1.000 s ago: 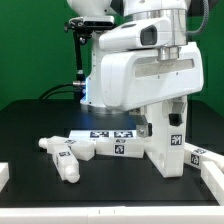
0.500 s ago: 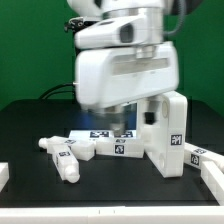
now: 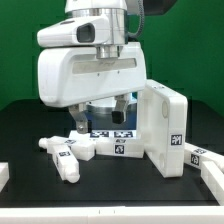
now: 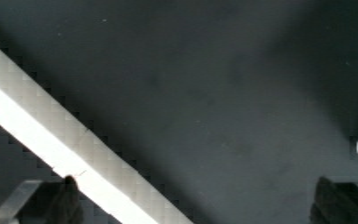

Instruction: Assemble desk

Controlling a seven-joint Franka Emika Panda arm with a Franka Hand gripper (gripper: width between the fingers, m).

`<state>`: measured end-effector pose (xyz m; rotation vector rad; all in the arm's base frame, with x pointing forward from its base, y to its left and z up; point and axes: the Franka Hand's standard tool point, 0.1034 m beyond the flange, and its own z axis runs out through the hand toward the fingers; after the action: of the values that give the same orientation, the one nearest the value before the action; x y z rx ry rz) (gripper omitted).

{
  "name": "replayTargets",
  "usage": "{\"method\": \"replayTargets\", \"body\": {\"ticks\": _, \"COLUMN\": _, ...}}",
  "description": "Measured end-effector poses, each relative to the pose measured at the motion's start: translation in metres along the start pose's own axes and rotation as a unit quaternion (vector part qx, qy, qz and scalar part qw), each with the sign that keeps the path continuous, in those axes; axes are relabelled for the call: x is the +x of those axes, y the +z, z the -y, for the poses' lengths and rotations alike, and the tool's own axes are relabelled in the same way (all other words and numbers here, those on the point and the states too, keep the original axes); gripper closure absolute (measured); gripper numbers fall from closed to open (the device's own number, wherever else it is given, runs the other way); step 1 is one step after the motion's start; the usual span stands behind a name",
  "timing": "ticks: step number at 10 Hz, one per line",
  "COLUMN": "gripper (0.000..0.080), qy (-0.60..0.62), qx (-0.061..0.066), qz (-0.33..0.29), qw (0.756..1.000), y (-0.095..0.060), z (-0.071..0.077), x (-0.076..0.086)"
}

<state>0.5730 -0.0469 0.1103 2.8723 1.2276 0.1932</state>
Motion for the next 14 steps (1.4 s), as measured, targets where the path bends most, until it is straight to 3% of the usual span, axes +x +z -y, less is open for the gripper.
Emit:
{"method": "replayTargets", "body": {"ticks": 1, "gripper": 0.0150, "qy": 0.038, "qx": -0.001, "qz": 0.006, "qw": 0.999, "y": 0.014, "z": 0.003, "x": -0.022}}
{"method": "replayTargets", "body": {"ticks": 2, "gripper": 0.0150, "qy": 0.097, "qx": 0.004, "qz": 0.021, "qw": 0.995, "y": 0.031, "z": 0.008, "x": -0.055}}
{"method": "replayTargets", "body": {"ticks": 3, "gripper": 0.0150, "qy": 0.093, "qx": 0.000, "qz": 0.025, "qw": 0.995, "y": 0.045, "z": 0.002, "x": -0.078}}
{"method": "replayTargets", "body": {"ticks": 4, "gripper": 0.0150, "qy": 0.104, "qx": 0.004, "qz": 0.028, "qw": 0.994, "y": 0.061, "z": 0.001, "x": -0.094}}
{"method": "replayTargets", "body": {"ticks": 5, "gripper": 0.0150, "qy": 0.108, "qx": 0.005, "qz": 0.027, "qw": 0.994, "y": 0.056, "z": 0.002, "x": -0.086}}
{"method": "replayTargets", "body": {"ticks": 7, "gripper": 0.0150, "qy": 0.106, "qx": 0.004, "qz": 0.026, "qw": 0.994, "y": 0.056, "z": 0.001, "x": -0.086}}
{"method": "replayTargets", "body": {"ticks": 8, "gripper": 0.0150, "qy": 0.125, "qx": 0.006, "qz": 0.028, "qw": 0.992, "y": 0.059, "z": 0.004, "x": -0.087}}
{"method": "replayTargets", "body": {"ticks": 9, "gripper": 0.0150, "qy": 0.169, "qx": 0.015, "qz": 0.037, "qw": 0.985, "y": 0.071, "z": 0.013, "x": -0.091}}
{"method": "replayTargets", "body": {"ticks": 11, "gripper": 0.0150, "qy": 0.171, "qx": 0.011, "qz": 0.039, "qw": 0.985, "y": 0.085, "z": 0.016, "x": -0.105}}
{"method": "replayTargets", "body": {"ticks": 12, "gripper": 0.0150, "qy": 0.170, "qx": 0.011, "qz": 0.038, "qw": 0.985, "y": 0.083, "z": 0.015, "x": -0.102}}
{"method": "replayTargets", "body": {"ticks": 13, "gripper": 0.0244, "qy": 0.170, "qx": 0.011, "qz": 0.038, "qw": 0.985, "y": 0.084, "z": 0.015, "x": -0.102}}
{"method": "replayTargets", "body": {"ticks": 14, "gripper": 0.0244, "qy": 0.170, "qx": 0.011, "qz": 0.038, "qw": 0.985, "y": 0.084, "z": 0.015, "x": -0.102}}
